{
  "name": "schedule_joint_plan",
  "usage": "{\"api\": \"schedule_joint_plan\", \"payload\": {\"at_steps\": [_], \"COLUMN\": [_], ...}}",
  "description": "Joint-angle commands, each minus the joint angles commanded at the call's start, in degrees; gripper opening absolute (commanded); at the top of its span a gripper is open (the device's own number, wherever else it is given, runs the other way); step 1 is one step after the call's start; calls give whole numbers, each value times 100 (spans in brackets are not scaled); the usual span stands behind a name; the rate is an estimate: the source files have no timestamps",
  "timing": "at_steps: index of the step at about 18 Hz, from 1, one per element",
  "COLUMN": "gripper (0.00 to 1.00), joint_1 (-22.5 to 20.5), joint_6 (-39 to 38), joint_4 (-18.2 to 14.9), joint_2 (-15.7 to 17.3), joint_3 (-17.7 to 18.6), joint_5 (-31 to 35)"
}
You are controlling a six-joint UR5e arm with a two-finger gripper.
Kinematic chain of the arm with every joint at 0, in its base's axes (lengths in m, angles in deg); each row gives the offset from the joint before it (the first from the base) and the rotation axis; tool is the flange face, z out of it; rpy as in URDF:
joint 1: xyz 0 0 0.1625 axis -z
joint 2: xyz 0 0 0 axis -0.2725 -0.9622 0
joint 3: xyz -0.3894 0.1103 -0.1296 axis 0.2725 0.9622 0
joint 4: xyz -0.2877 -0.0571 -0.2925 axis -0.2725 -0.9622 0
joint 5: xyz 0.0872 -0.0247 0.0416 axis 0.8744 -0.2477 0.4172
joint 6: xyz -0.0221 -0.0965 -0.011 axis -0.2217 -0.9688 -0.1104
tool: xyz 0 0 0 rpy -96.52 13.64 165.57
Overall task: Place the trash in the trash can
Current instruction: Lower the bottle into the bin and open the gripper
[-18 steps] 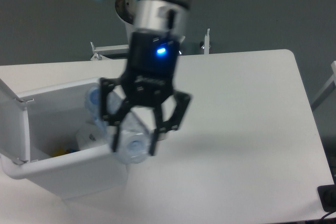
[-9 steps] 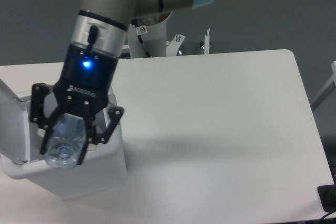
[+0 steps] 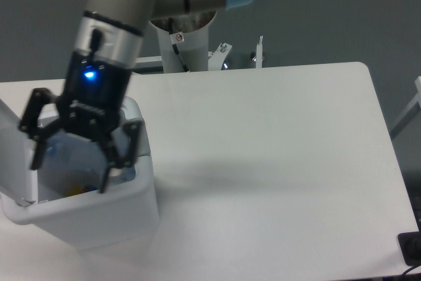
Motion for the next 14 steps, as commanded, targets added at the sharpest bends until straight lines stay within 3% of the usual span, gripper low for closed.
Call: {"api": "schedule_joint_plan", "payload": {"at_steps": [2,5,9,14], "gripper": [100,100,100,100], "joint_1": [-528,-784,-1372,-1558], "joint_6": [0,149,2148,3498], "joint_4": [-18,-184,-921,-1625], "joint_2": [-9,-88,-88,-17], "joint_3": [-9,-79,-114,-79], "joint_5": [149,570,1028,1608]}}
